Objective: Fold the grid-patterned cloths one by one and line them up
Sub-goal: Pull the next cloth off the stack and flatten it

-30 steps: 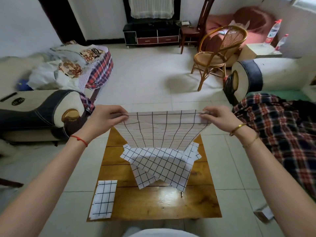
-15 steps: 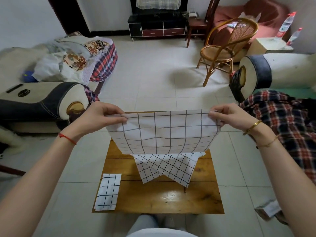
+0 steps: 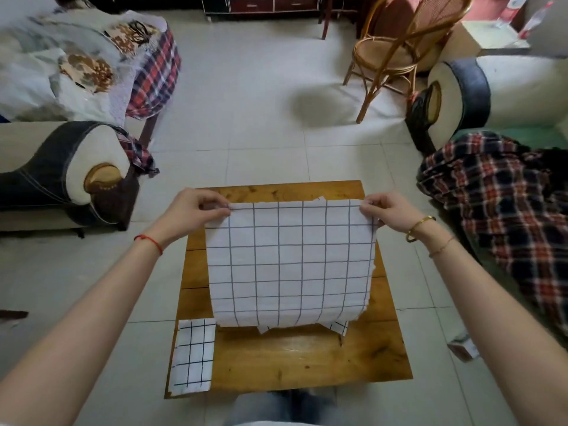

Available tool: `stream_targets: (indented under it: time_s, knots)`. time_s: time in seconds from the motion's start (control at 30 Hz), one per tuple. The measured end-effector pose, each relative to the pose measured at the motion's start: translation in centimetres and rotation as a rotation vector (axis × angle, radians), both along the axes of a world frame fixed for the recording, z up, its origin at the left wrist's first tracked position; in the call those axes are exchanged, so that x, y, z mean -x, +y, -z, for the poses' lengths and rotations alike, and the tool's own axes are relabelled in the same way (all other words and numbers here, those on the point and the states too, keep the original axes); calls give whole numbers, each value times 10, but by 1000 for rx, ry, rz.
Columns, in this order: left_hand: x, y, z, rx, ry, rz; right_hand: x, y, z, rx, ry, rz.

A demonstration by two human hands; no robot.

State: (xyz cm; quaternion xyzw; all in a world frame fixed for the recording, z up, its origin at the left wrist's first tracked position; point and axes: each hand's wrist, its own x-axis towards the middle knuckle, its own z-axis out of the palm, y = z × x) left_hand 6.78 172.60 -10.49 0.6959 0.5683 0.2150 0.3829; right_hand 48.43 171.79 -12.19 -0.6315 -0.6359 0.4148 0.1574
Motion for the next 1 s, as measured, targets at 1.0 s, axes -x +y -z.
stream_targets:
  time_s: [1.0]
  knots:
    - [9, 61, 167, 185, 48, -174, 48, 49, 165, -107, -252, 257]
